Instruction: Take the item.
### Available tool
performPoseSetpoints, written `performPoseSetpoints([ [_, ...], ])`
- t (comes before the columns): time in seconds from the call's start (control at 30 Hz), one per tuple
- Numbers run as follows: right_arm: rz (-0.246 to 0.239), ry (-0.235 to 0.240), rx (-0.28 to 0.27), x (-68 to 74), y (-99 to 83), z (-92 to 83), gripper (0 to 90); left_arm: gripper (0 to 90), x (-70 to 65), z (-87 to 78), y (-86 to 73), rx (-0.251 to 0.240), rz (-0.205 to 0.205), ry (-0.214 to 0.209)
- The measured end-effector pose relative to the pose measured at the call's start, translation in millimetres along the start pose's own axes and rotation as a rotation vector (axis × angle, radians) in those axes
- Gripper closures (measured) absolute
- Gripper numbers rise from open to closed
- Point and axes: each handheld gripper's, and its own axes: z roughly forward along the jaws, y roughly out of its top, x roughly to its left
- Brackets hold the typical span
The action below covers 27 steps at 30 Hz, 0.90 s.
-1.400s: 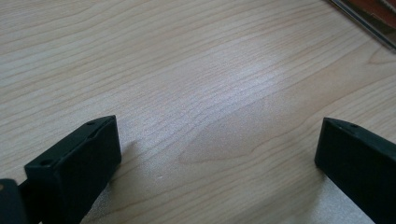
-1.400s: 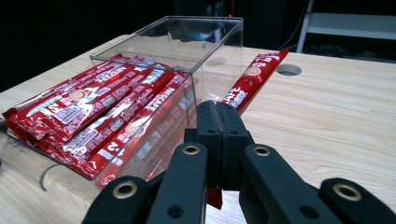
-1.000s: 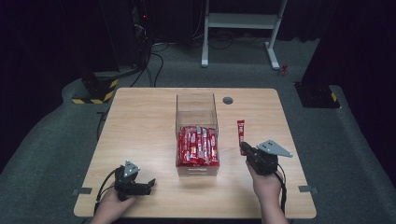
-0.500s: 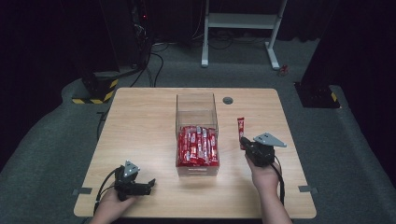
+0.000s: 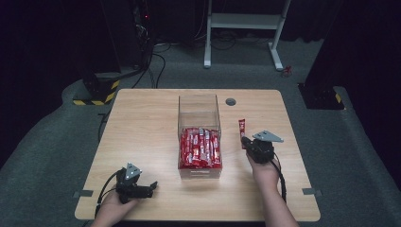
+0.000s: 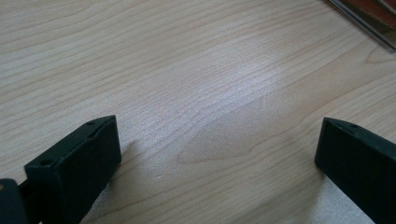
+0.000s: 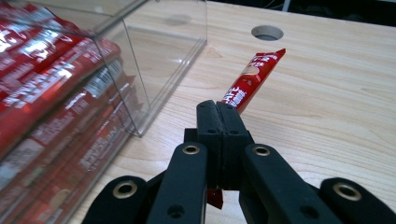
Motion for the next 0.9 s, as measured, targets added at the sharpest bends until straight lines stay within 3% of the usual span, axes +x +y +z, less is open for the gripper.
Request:
performPoseSetpoints([
  [0.33,-0.004,-0.015,0.056,-5.2,-5.7,22.0,90.0,0.6,0.2,-0.1,0.0,-0.001,-0.001,-0.002],
  [0.9,0.009,-0.021,0.098,-9.7,-11.5,40.2,90.0,0.6,0.1,-0.1,-0.1,-0.002,-0.005,-0.004],
])
